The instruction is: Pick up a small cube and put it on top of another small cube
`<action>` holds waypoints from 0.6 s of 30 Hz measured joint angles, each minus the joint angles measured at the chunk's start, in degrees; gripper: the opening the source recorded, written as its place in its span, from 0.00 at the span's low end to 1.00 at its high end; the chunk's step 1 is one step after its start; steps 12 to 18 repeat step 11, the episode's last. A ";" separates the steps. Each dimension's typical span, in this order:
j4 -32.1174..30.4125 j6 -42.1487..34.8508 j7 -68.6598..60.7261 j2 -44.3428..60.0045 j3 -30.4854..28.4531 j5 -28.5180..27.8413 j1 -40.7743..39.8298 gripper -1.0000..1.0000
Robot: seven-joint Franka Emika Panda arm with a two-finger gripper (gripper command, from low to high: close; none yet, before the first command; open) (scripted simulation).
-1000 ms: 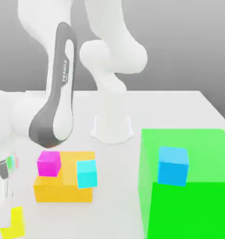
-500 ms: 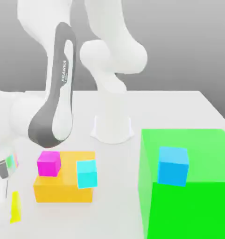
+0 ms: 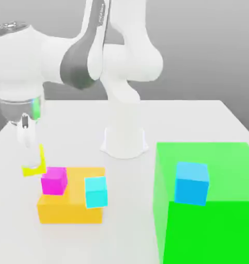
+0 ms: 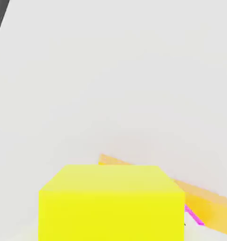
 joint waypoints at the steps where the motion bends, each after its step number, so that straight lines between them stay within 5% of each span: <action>1: -1.38 -0.59 -0.23 -2.02 -0.04 0.06 -0.07 0.00; 7: -6.07 7.75 -1.36 1.61 -0.55 0.85 0.09 0.00; 8: -6.50 10.01 -1.50 3.43 -0.65 1.03 0.18 1.00; 18: -6.50 10.01 -1.50 3.43 -0.65 1.03 0.18 1.00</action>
